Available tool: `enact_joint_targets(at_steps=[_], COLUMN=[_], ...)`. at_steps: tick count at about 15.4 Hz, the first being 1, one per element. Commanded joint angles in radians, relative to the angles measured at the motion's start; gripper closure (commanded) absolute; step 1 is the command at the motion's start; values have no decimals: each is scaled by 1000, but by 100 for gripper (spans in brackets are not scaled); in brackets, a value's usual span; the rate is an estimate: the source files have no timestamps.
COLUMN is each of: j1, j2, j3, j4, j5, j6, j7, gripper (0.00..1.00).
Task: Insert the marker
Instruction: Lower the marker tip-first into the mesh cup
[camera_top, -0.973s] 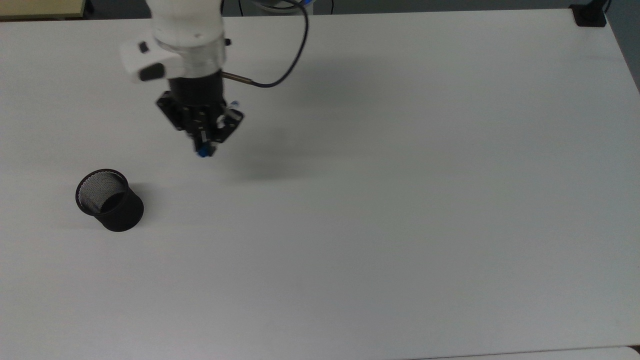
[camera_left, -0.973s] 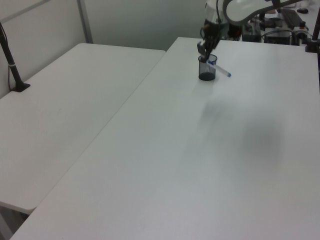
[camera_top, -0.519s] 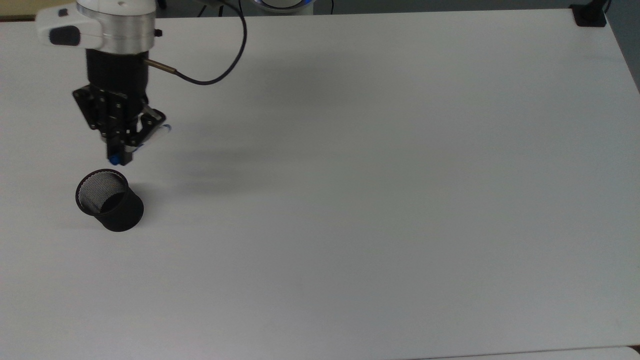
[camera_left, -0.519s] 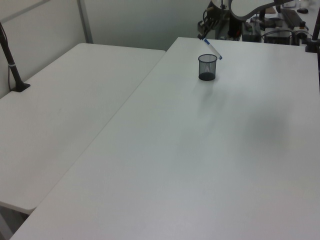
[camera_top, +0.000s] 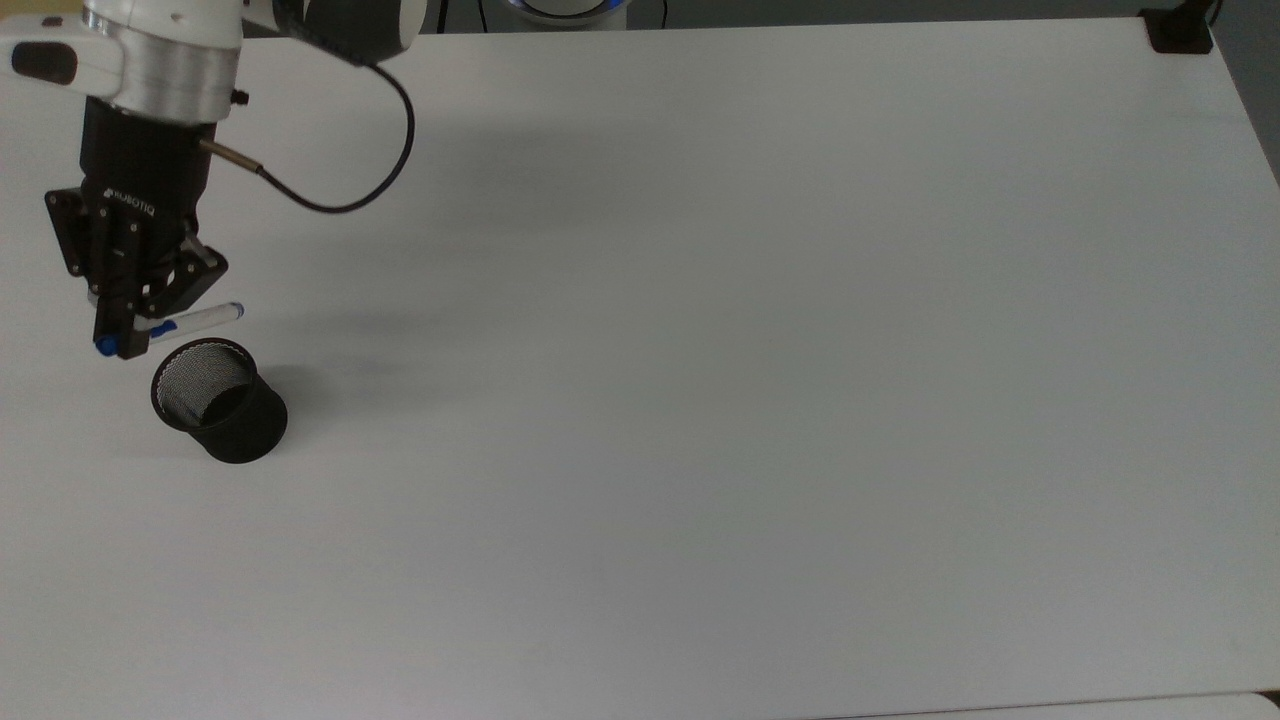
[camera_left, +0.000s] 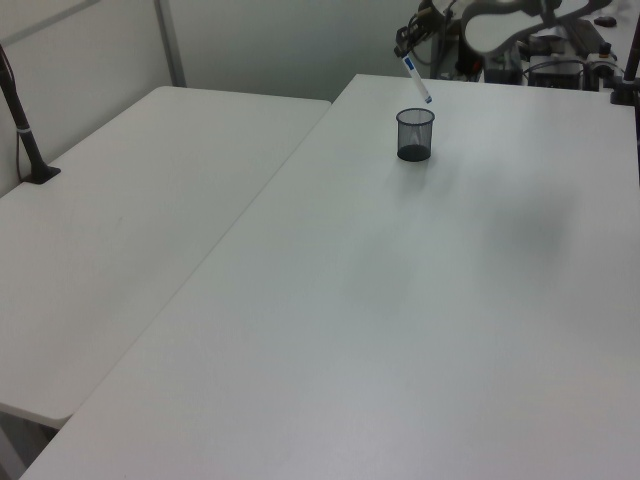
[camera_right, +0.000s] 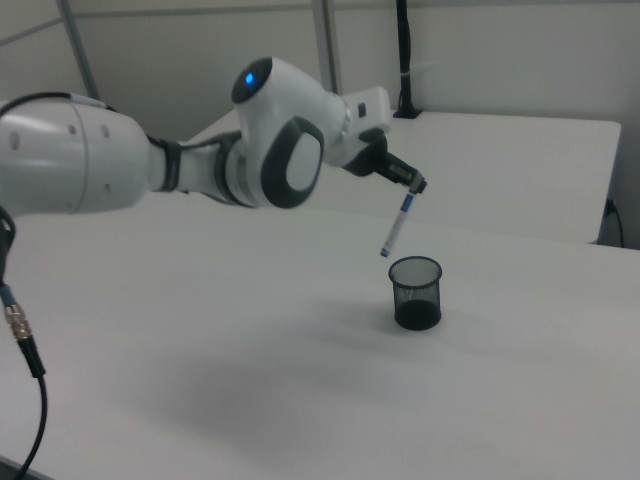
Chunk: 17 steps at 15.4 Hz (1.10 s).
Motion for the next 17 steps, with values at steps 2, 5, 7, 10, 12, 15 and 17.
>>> enact_joint_targets(at_steps=[2,5,7,10,12,15,17], j1=[6,6,6,6,6,6,9], j2=[105,168,181,188,190,187,188], j3=[-44,-67,-68,-68,-67,-67,-67], j4=[51,121,121,113,99,75,47], j5=[-97,-99,-100,-116,-128,-136,-142], j6=[105,107,115,133,135,133,133], j7=[94,107,107,107,107,105,102], gripper=[86,86,86,86,86,82,73])
